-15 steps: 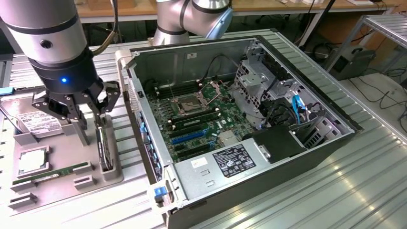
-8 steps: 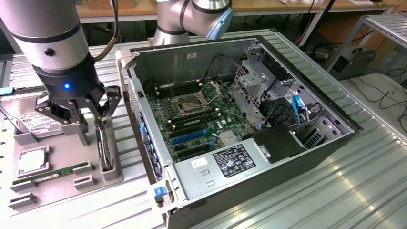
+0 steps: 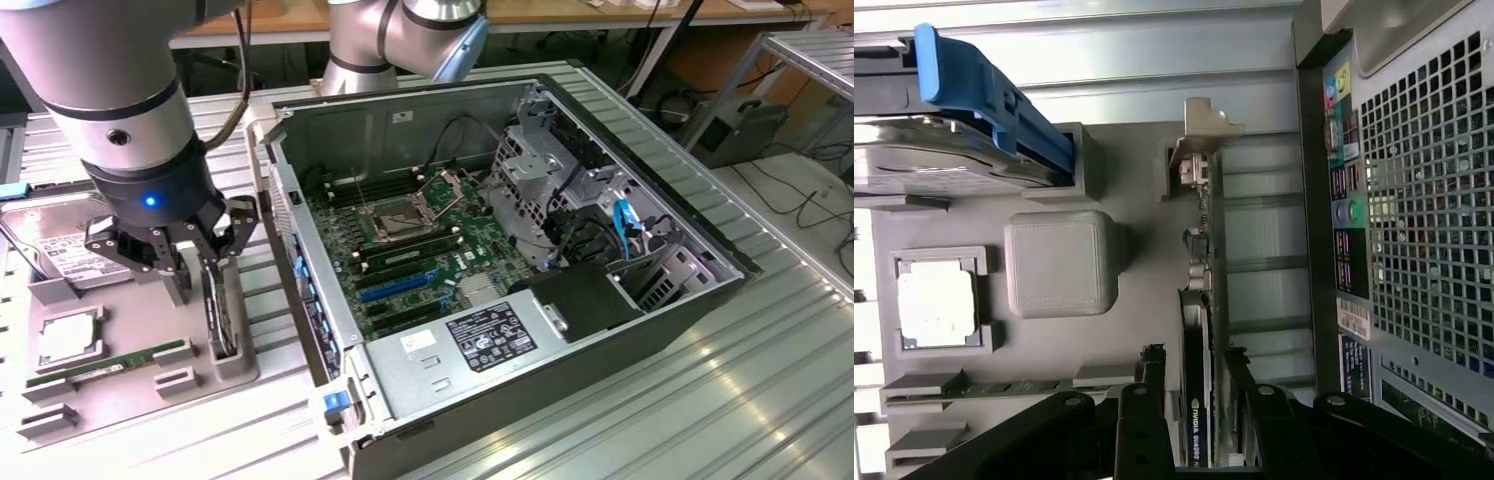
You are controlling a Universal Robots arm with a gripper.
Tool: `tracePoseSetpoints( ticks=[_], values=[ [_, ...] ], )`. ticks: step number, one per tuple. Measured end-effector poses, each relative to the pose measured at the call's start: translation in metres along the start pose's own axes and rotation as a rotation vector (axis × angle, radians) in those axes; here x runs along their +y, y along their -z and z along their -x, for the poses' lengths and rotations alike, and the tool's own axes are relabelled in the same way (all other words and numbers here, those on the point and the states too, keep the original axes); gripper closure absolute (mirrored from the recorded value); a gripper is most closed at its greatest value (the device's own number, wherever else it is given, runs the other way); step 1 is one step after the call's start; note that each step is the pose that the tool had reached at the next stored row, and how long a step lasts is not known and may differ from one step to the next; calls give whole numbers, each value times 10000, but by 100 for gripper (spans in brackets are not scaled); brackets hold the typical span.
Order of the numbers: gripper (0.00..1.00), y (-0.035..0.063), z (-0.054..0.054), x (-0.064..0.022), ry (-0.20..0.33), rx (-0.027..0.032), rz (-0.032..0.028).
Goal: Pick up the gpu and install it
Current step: 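Pick up the gpu and move the gpu toward the slot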
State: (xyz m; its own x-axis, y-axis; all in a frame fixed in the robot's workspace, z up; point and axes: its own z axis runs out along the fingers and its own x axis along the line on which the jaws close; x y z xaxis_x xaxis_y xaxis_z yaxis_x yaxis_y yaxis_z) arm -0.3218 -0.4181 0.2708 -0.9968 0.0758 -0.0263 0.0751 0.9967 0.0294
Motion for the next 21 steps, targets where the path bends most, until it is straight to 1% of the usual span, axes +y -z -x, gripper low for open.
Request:
tracePoseSetpoints(
  ticks=[11,16,17,18,19,21],
  values=[
    [64,-237,15,-14,-1,0,0],
    [64,-257,15,-14,-19,-1,-1],
    [65,-258,15,-14,-19,1,-2],
    [72,-258,15,-14,-20,1,-2],
    [74,-258,15,-14,-20,3,-3],
    [74,-265,14,-14,-21,6,-2]
  ],
)
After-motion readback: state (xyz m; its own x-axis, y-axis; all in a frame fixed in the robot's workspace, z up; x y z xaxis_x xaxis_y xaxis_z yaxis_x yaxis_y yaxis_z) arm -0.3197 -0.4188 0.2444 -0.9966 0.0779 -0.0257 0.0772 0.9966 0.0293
